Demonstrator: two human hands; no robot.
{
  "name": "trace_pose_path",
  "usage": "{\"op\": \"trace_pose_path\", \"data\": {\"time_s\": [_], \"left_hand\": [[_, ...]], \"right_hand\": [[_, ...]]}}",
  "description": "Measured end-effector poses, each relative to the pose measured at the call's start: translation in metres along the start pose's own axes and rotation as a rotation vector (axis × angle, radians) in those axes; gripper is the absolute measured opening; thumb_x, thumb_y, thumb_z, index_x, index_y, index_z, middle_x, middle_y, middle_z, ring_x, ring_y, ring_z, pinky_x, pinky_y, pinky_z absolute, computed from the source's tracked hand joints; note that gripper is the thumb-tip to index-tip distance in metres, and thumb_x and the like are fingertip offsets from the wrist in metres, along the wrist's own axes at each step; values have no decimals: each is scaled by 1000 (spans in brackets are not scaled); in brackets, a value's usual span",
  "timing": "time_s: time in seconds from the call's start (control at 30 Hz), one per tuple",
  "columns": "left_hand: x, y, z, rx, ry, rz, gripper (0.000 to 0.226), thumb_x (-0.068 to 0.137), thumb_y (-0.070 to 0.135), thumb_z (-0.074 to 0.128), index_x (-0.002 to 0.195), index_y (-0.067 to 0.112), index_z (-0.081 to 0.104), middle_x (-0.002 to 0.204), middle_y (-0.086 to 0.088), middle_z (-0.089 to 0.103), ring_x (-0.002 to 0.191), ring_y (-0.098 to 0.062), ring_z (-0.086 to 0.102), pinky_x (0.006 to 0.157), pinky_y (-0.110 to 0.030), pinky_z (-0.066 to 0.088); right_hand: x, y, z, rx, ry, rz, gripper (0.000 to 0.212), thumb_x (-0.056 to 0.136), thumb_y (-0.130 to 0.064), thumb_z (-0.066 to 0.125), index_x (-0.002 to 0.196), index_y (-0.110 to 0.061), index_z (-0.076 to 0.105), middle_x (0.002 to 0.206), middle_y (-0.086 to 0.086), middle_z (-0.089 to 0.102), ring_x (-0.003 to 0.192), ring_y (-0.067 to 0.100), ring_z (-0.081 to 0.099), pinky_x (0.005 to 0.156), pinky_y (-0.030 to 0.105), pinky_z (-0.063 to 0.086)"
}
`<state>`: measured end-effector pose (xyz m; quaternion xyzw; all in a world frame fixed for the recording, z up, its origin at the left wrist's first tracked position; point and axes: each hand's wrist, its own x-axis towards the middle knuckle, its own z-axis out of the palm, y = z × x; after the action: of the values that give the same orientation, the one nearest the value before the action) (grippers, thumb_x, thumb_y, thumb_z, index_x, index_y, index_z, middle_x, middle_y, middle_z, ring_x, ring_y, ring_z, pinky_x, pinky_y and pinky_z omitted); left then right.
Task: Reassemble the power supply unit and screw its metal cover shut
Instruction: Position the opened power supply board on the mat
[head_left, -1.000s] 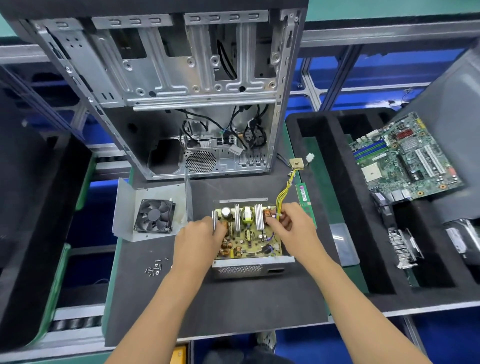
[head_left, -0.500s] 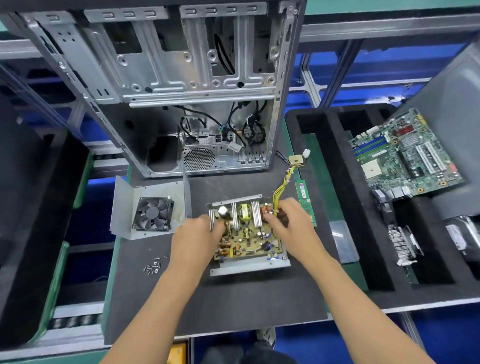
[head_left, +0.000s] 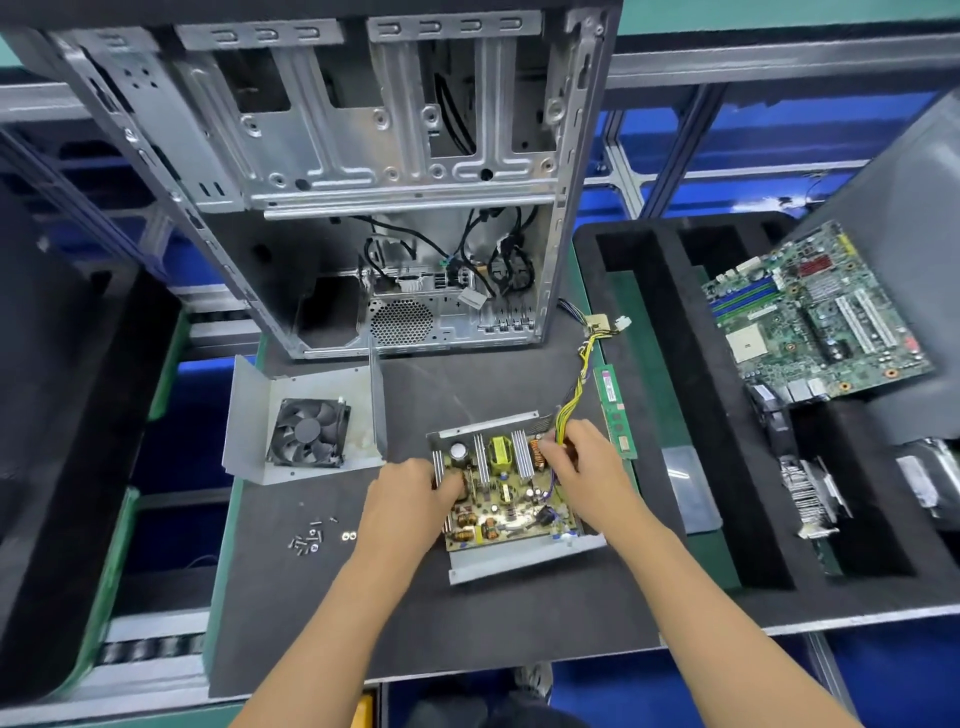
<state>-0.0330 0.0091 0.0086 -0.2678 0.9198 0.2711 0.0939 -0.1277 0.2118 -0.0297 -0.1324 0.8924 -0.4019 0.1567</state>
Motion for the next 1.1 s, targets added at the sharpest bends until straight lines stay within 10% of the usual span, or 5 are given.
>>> {"op": "trace_pose_path", "data": {"time_s": [0.37, 0.57, 0.67, 0.8, 1.1], "left_hand": [[-15, -29, 5, -605, -211, -119, 18, 78, 37, 84, 85, 22, 77, 72, 7, 75, 79, -10, 73, 71, -29, 61], [-23, -21, 11, -682, -98, -130, 12, 83, 29, 80, 85, 19, 74, 71, 13, 74, 69, -5, 73, 60, -13, 55], [-21, -30, 9, -592, -21, -69, 60, 66, 43, 90, 116, 31, 59, 96, 15, 71, 83, 3, 67, 68, -7, 48], [-11, -35, 11, -442, -214, 202, 148, 46, 59, 91, 155, 42, -8, 158, 21, 14, 145, 1, 20, 117, -27, 25], [1, -47, 16, -273, -207, 391, 155, 47, 53, 90, 143, 53, -31, 156, 40, -5, 144, 4, 20, 115, -29, 30]], "right_hand": [[-4, -4, -13, -125, -70, 16, 27, 92, -39, 66, 92, -14, 55, 90, 0, 55, 84, 19, 57, 78, 43, 52], [-3, -7, -18, -11, -49, 56, 17, 94, -36, 65, 99, -20, 62, 93, -3, 65, 81, 1, 62, 70, 16, 48], [1, -10, -24, 97, -23, 121, 14, 94, -30, 66, 99, -17, 69, 83, -9, 67, 70, -14, 57, 63, 2, 40], [2, -7, -29, 172, -59, 196, 18, 88, -27, 74, 103, -23, 66, 95, -15, 68, 77, -20, 59, 63, -2, 40], [-7, 18, -47, 2, -364, 99, 80, 64, -23, 93, 129, -40, 49, 117, -27, 55, 104, -17, 53, 79, 3, 42]]}}
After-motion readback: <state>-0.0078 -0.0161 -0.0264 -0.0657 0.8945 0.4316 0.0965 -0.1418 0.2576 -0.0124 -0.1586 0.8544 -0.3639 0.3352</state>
